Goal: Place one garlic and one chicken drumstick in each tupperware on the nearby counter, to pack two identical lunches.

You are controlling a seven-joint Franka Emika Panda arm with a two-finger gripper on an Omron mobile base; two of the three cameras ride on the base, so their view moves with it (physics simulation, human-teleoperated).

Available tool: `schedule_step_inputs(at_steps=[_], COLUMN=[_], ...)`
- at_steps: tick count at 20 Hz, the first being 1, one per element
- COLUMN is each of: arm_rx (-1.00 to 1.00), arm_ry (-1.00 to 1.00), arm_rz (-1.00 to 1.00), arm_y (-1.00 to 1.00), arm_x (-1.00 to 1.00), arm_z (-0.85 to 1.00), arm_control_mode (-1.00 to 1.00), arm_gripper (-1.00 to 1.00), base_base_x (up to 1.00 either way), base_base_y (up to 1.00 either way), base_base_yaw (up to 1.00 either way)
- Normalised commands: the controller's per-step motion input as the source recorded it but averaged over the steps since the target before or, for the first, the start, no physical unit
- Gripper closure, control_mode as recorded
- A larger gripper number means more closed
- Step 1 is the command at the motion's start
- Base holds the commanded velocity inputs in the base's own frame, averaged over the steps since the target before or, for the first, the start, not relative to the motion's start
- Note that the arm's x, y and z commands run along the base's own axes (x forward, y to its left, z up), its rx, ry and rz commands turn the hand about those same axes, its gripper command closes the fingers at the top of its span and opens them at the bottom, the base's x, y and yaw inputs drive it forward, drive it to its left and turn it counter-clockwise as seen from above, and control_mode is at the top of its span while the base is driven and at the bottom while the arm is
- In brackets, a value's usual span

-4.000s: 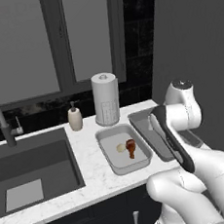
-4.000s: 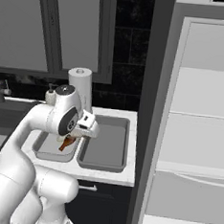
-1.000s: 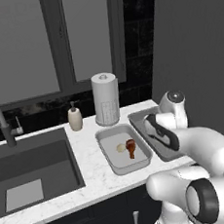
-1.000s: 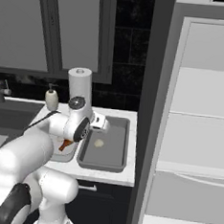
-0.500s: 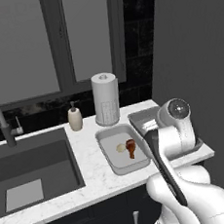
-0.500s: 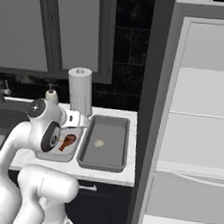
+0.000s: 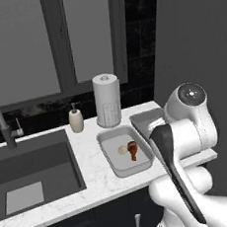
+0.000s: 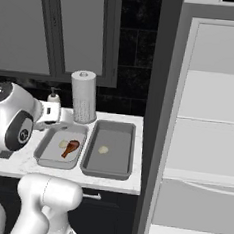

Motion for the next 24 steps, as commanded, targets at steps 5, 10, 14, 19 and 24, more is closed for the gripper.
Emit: schedule_step_inputs(at_steps=[5,10,14,19,24], arm_rx=[0.0,0.0,0.0,0.0,0.0], arm_ry=[-0.1,-0.11,0.0,0.0,0.0], arm_rz=[0.01,0.0,0.0,0.0,0.0], arm_y=[-0.22,-0.1,0.0,0.0,0.0], arm_x=[-1.0,-0.6,0.0,0.0,0.0], arm_z=[-0.41,-0.32,0.0,0.0,0.0], arm_control_mode=[-1.0,1.0,1.0,1.0,1.0], arm_gripper=[-1.0,-1.0,-1.0,-1.0,-1.0], base_base_x=[0.0,-0.4,-1.0,-1.0,-0.75], base_base_y=[0.0,-0.08,-0.26,-0.27,-0.79], base_base_yaw=[0.0,0.0,0.0,0.0,-0.04])
